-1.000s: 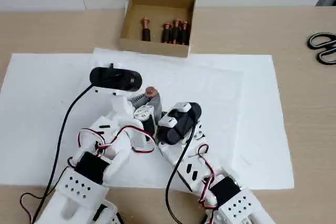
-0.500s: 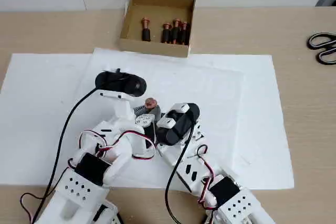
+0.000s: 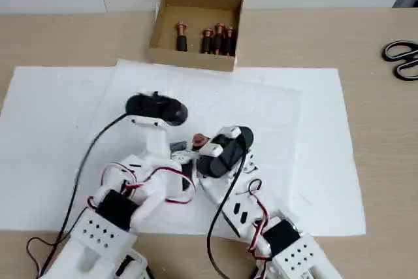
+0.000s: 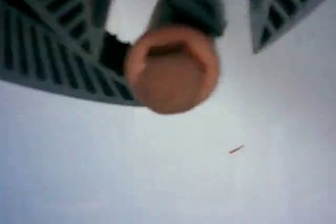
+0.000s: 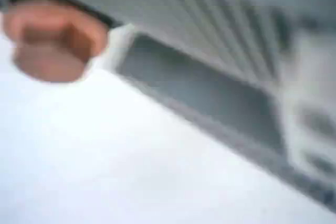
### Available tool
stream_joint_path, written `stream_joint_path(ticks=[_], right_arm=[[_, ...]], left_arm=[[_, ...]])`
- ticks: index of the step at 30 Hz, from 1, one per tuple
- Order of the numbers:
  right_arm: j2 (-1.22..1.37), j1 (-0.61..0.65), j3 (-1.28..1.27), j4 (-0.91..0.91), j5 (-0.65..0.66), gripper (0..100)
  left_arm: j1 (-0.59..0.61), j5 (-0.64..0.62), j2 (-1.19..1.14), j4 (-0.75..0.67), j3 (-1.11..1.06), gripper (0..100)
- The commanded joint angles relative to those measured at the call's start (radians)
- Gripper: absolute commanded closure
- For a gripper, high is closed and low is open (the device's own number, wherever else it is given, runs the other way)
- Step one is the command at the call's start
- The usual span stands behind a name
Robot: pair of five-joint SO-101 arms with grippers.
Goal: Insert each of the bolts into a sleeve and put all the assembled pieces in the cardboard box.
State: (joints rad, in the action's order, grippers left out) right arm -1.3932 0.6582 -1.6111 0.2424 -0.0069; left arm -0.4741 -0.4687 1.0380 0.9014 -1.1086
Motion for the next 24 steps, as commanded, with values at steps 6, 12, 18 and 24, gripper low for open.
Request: stream_joint_path(ticks=[6, 12, 18, 24], right_arm=[[-0.025, 0.002, 0.021, -0.028, -0.009, 99.5], [-0.025, -0.001, 0.021, -0.028, -0.008, 99.5], [-0.015, -0.140, 0.103, 0.051, -0.008, 99.5], [0.065, -0.262, 0.459, 0.375, -0.009, 99.5]], left_arm=[[0.094, -0.005, 0.014, 0.150, 0.165, 70], [0.259, 0.002, 0.014, 0.339, 0.308, 70], [0.488, 0.074, 0.014, 0.493, 0.397, 70], [0.617, 0.388, 0.012, 0.496, 0.398, 70]])
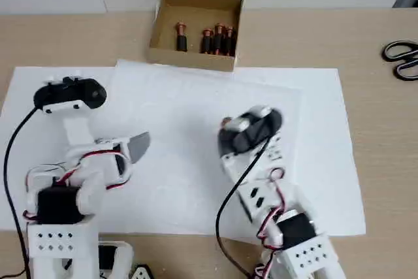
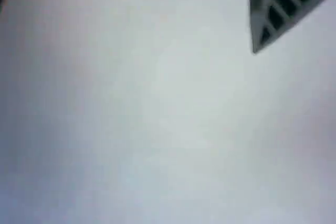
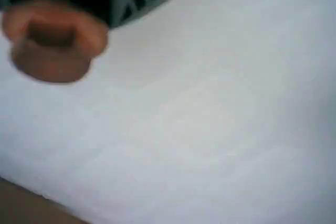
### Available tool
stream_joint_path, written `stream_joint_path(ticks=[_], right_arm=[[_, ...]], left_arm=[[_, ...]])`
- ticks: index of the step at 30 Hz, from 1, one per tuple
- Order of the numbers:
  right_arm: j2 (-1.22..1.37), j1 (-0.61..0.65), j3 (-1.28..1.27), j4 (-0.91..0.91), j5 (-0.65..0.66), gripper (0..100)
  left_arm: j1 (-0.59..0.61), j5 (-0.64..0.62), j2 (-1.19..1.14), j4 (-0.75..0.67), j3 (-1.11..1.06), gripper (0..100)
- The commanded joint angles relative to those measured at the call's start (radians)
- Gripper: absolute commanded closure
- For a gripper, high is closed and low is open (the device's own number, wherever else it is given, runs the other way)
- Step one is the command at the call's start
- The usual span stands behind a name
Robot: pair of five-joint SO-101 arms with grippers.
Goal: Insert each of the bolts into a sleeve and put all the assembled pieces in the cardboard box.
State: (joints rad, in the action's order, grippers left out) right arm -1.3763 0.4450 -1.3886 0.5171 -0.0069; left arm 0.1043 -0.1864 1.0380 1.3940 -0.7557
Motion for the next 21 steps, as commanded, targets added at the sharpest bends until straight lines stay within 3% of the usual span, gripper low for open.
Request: stream_joint_path(ticks=[1, 10, 21], right_arm=[[0.096, -0.064, 0.301, 0.107, -0.009, 99.5], [0.812, -0.127, 0.982, 0.076, -0.014, 99.5], [1.735, -0.122, 1.682, -0.343, -0.012, 99.5]], left_arm=[[0.043, 0.112, 0.012, 0.005, 0.045, 70], [0.044, 0.117, 0.012, 0.011, 0.044, 70], [0.044, 0.117, 0.012, 0.011, 0.030, 70]])
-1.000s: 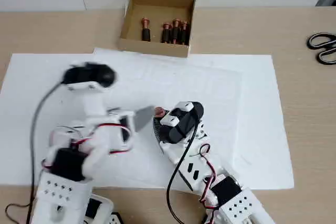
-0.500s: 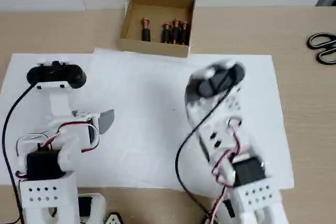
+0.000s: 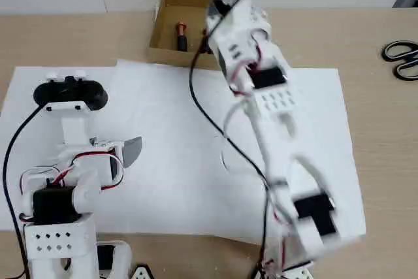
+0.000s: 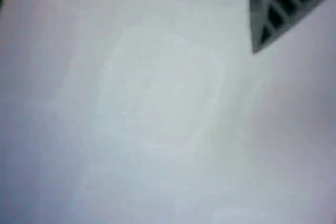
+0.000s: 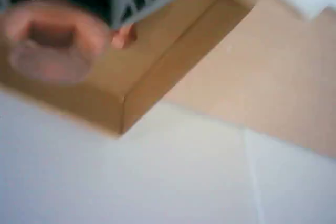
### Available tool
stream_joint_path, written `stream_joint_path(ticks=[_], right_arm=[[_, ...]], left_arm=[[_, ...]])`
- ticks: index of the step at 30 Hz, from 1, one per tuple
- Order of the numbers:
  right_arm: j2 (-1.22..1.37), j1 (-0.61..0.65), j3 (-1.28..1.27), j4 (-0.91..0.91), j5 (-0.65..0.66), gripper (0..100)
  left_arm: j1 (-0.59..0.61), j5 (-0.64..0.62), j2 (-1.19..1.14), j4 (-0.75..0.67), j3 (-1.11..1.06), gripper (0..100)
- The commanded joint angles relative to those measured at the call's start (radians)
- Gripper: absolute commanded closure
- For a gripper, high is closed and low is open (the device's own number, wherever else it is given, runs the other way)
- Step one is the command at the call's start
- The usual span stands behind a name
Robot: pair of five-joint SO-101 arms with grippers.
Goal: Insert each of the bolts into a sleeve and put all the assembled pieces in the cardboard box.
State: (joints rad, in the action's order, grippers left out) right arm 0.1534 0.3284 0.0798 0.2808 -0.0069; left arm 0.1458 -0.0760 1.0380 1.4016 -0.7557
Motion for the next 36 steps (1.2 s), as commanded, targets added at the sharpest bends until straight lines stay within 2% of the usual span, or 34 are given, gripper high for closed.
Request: stream_joint_path(ticks=[1, 8, 16, 23, 28, 36], right_arm=[[0.277, -0.005, 0.267, -0.133, -0.012, 99.5], [0.687, 0.012, 0.612, -0.179, -0.012, 99.2], [0.921, 0.059, 0.839, -0.168, -0.009, 97.2], [0.931, 0.065, 0.842, -0.076, -0.009, 78.3], [0.881, 0.050, 0.858, -0.030, -0.008, 77.2], [0.567, 0.033, 1.014, 0.328, 0.006, 77.2]], left_arm=[[0.003, 0.008, 0.012, 0.003, 0.018, 70], [0.003, 0.008, 0.012, 0.003, -0.038, 70], [0.003, 0.005, 0.012, 0.003, -0.038, 70], [0.003, 0.005, 0.012, 0.003, -0.038, 70], [0.003, 0.006, 0.014, 0.003, -0.038, 70], [0.003, 0.008, 0.014, 0.003, 0.021, 70]])
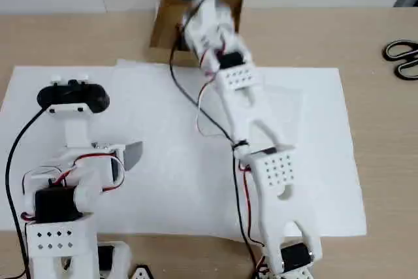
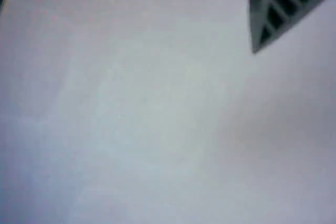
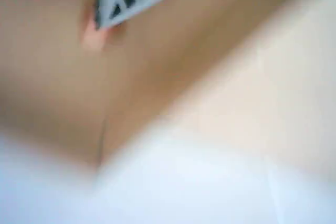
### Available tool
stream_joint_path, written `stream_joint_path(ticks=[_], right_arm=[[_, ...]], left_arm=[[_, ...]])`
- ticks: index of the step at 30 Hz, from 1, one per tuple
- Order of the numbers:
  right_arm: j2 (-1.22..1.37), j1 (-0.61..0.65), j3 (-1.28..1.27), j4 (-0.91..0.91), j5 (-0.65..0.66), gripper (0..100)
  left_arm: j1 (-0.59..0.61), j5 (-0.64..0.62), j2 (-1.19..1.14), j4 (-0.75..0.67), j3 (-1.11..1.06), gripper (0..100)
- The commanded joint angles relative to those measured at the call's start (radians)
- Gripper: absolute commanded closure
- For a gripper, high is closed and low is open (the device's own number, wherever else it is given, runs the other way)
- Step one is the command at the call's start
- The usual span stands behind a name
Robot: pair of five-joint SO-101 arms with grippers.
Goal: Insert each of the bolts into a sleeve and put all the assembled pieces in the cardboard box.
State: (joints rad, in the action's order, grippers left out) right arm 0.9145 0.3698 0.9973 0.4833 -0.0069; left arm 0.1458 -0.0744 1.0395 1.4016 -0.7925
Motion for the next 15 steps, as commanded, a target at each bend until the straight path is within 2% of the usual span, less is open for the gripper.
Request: stream_joint_path(ticks=[1, 9, 15], right_arm=[[-0.237, -0.007, 0.110, 0.180, 0.023, 77.2], [-0.590, 0.033, 0.241, 0.677, 0.072, 77.2], [-0.874, 0.045, 0.348, 1.073, 0.072, 77.2]], left_arm=[[0.003, 0.006, 0.012, 0.003, 0.074, 70], [0.002, 0.006, 0.020, 0.018, 0.179, 70], [-0.003, 0.009, 0.241, 0.054, 0.202, 70]])
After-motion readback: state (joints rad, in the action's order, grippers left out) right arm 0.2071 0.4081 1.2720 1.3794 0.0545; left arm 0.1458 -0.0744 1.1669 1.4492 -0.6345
